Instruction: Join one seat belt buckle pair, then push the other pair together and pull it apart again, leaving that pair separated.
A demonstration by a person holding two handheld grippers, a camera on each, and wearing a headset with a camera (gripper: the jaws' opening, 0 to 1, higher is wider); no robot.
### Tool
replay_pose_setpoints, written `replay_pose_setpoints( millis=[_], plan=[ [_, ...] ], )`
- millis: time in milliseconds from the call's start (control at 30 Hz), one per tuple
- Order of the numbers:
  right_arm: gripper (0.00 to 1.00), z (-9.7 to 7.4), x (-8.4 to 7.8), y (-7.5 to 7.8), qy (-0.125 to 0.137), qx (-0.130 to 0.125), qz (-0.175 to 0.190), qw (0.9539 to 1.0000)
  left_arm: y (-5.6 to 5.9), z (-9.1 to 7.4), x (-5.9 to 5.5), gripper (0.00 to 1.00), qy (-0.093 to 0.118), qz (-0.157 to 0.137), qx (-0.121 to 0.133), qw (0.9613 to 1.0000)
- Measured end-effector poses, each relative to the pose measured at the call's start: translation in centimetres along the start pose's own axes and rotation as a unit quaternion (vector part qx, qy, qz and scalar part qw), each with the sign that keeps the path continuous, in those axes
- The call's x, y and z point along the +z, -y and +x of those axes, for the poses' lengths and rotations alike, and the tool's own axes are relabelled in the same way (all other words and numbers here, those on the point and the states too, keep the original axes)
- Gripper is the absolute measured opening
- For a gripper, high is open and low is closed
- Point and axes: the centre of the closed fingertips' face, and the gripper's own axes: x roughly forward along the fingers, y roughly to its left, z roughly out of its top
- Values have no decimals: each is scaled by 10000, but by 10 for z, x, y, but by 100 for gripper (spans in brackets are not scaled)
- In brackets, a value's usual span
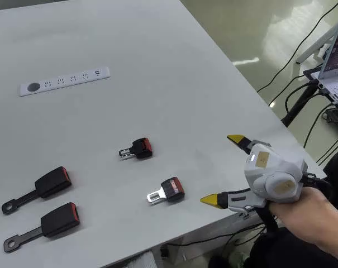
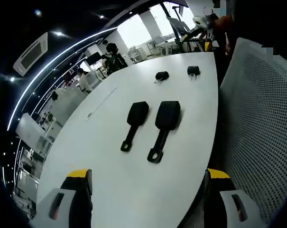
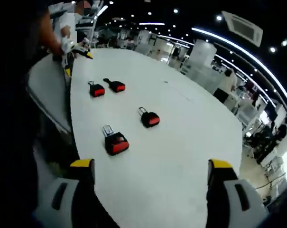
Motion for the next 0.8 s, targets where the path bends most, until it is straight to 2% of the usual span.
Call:
replay_pose_setpoints(
  millis=[100,167,367,700,800],
  plan=[
    [100,4,3,-6,-7,49,-41,10000,0,0,3,100,-22,24,-3,10000],
    [100,6,4,-3,-18,-14,-132,9999,-1,-1,5,100,-33,11,18,10000],
    [100,7,4,4,-60,-12,-74,10000,-1,-1,7,100,-82,20,11,10000],
    [100,8,3,7,-121,-103,51,9999,0,0,8,100,-89,-5,-38,10000],
    [100,9,3,4,-158,-83,45,9998,-1,-1,10,100,-71,-14,-27,10000]
  ],
)
